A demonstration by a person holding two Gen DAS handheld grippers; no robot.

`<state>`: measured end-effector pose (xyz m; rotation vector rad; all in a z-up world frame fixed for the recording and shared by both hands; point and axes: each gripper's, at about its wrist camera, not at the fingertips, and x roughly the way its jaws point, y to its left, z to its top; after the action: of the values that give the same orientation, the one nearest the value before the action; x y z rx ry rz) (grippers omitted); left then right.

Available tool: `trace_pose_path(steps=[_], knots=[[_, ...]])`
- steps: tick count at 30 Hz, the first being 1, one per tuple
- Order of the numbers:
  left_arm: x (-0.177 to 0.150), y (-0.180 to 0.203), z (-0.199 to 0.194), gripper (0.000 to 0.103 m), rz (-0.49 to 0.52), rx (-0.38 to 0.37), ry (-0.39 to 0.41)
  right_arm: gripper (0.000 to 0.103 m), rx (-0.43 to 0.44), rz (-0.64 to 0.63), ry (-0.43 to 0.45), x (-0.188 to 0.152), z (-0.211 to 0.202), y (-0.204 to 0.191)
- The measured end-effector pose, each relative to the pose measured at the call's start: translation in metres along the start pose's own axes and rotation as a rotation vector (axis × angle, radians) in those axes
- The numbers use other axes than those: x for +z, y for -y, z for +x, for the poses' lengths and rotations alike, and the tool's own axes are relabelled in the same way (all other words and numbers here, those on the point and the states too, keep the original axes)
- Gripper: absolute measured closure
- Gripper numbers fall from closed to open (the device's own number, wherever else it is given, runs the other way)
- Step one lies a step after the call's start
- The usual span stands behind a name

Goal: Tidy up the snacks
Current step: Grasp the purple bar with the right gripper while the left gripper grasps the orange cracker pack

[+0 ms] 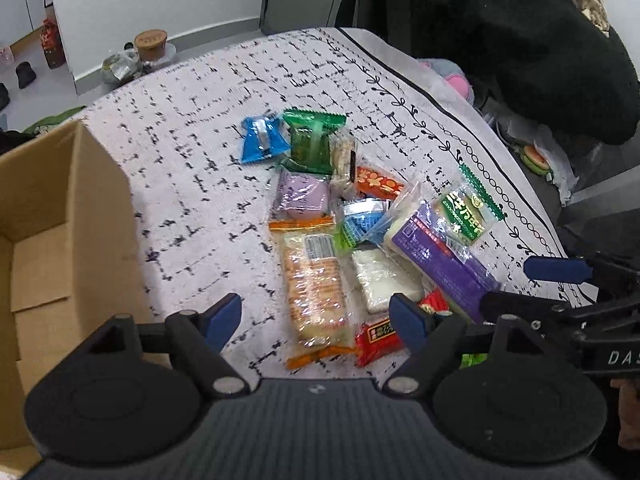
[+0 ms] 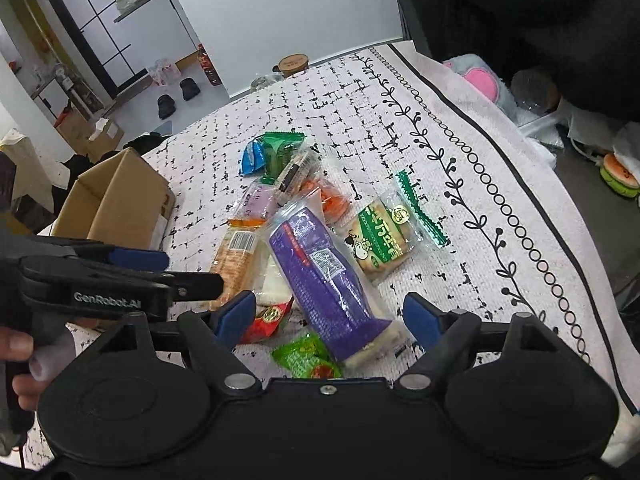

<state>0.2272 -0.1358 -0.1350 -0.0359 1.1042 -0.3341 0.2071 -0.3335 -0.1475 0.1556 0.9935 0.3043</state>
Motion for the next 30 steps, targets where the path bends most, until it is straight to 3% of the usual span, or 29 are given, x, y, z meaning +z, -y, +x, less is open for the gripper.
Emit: trace_pose_path(steps=[10, 17, 19, 20, 23, 27, 30], knots=[[0.005, 0.005, 0.033, 0.033, -0.049, 0.034, -0.018, 0.026, 0.0, -0.002, -0.021, 0.003, 0.023, 0.002], [0.003, 0.002, 0.043, 0.035, -0.078, 0.042, -0.022, 0.032, -0.017, -0.003, -0.083, -0.004, 0.045, 0.0], [0.002, 0.003, 0.043, 0.036, -0.076, 0.043, -0.026, 0.039, -0.027, -0.015, -0.092, -0.007, 0.049, -0.001], [0.001, 0.002, 0.042, 0.038, -0.079, 0.043, -0.028, 0.049, -0.036, -0.021, -0.09, -0.007, 0.049, -0.001], [-0.002, -0.001, 0.039, 0.047, -0.098, 0.036, -0.03, 0.058, -0.012, 0.01, -0.093, -0.006, 0.047, 0.003], [-0.007, -0.006, 0.035, 0.065, -0.121, 0.038, -0.039, 0.066, -0.001, 0.025, -0.08, -0.006, 0.038, 0.004], [-0.012, -0.006, 0.039, 0.066, -0.12, 0.057, -0.057, 0.068, 0.007, 0.046, -0.065, -0.006, 0.032, 0.0]])
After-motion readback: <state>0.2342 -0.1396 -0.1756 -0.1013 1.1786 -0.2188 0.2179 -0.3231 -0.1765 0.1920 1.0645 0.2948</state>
